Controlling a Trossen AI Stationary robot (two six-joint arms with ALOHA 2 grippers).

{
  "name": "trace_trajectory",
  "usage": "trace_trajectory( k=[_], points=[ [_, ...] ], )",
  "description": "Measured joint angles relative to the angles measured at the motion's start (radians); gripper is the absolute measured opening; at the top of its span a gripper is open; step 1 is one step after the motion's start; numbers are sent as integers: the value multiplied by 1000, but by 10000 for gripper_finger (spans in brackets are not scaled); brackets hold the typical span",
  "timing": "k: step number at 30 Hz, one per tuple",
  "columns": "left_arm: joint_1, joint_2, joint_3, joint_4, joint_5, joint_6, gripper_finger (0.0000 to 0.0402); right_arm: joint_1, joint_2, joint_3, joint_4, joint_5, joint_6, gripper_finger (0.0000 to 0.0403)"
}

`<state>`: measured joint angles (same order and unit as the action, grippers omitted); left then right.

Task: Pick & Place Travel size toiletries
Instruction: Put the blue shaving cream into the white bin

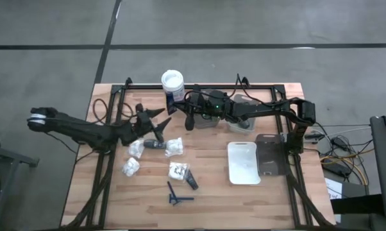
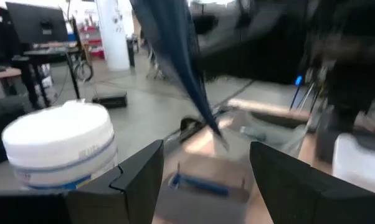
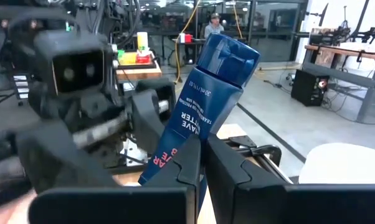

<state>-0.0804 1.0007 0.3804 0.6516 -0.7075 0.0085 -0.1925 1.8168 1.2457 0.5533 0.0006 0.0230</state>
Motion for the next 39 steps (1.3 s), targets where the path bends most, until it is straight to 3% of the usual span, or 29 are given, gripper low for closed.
trace_trajectory(
  k=[8, 23, 29, 39],
  points=[
    [16, 78, 49, 3, -87, 63, 243, 0, 0, 0, 3, 2, -8, 13],
    [54, 82, 53, 54, -31, -17, 235, 0, 0, 2, 9, 67, -136, 13],
    [91, 100, 53, 64, 9, -65, 192, 0, 0, 5, 10, 67, -139, 13],
    [99, 107, 53, 92, 17, -64, 83, 0, 0, 4, 6, 70, -134, 13]
  ],
)
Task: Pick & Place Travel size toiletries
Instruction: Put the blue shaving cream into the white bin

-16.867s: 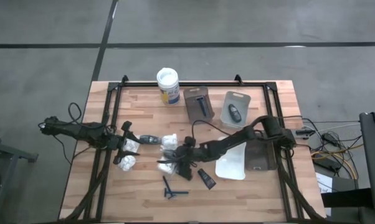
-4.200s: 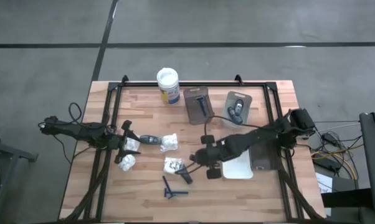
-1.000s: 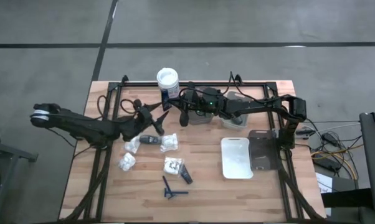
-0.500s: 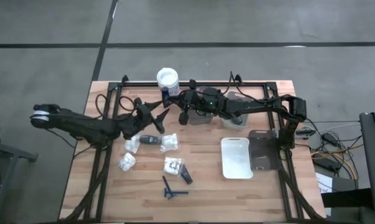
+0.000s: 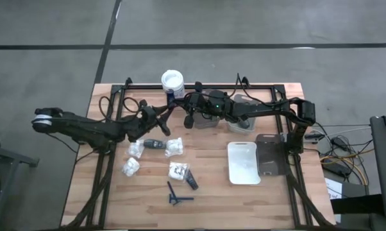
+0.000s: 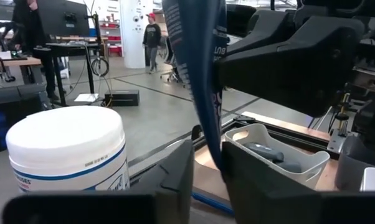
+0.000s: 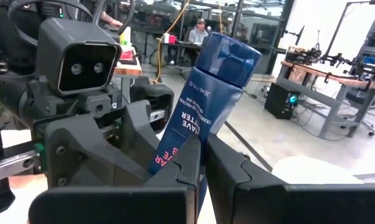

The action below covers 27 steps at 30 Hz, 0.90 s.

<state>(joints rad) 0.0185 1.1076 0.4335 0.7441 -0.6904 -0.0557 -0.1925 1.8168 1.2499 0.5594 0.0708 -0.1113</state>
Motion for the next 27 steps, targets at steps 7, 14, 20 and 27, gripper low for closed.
trace_trajectory(
  k=[7, 14, 20, 27],
  points=[
    [1, -3, 0, -15, 25, 22, 10, 0, -1, 0, -28, 0, 4, 13],
    [1, -102, 29, -294, 57, 0, 5, -3, -3, 17, -177, -1, 37, 26],
    [1, -214, 153, -746, 110, -53, 4, -6, 0, 66, -453, 4, 26, 83],
    [0, -239, 322, -1283, 264, -227, 5, -2, 0, 70, -558, -31, 24, 166]
  ],
)
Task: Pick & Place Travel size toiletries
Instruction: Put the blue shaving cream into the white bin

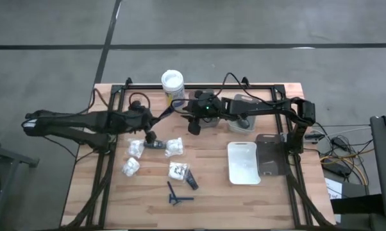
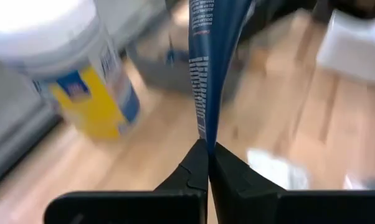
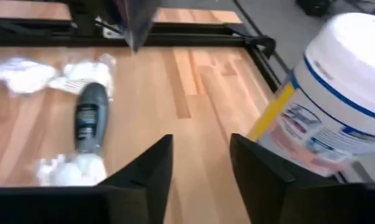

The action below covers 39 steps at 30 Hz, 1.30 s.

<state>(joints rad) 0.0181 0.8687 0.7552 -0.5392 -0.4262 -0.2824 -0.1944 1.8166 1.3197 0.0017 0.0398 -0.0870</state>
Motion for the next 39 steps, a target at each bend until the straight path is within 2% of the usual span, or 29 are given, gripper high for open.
trace_trajectory(
  k=[4, 9, 15, 20, 24, 29, 39],
  points=[
    [0, 14, 31, -116, 70, -61, 4, 0, 0, 0, 0, -91, 1, 209],
    [0, 67, 28, -125, 165, -87, 5, 2, -1, 25, 2, -162, 32, 255],
    [0, 160, 45, -124, 176, -73, 5, 21, -1, 51, 3, -206, 6, 293],
    [0, 214, 85, -119, 179, -49, 6, 29, -1, 60, -1, -208, 5, 307],
    [0, 253, 127, -116, 180, -18, 5, 33, -1, 62, -11, -207, 3, 307],
    [0, 283, 168, -106, 180, 22, 7, 33, -1, 62, -62, -208, -1, 289],
    [0, 291, 177, -72, 179, 53, 7, 33, -1, 61, -97, -206, -64, 215]
  ],
)
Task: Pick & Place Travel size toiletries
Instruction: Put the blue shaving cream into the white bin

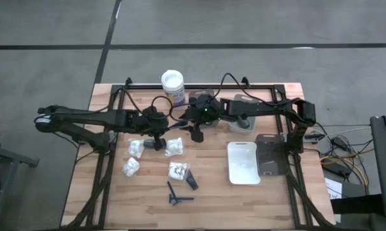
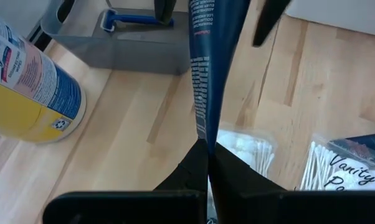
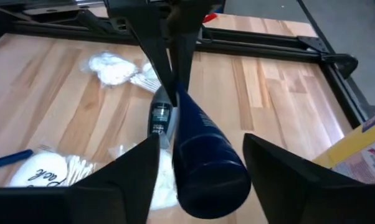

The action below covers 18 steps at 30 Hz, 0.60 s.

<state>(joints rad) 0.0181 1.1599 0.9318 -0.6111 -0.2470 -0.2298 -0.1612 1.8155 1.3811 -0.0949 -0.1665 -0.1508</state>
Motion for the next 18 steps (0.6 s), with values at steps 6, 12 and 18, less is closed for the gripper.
trace_trajectory(
  k=[6, 12, 18],
  points=[
    [0, 0, 0, 3, -4, 0, 11, 0, 0, 0, -4, 0, 2, 142],
    [0, -1, 0, 6, -12, -1, 13, 0, 0, 0, -5, -1, 16, 120],
    [0, -3, 0, 9, -20, -9, 28, -6, 0, 0, -5, -1, -5, 124]
  ],
)
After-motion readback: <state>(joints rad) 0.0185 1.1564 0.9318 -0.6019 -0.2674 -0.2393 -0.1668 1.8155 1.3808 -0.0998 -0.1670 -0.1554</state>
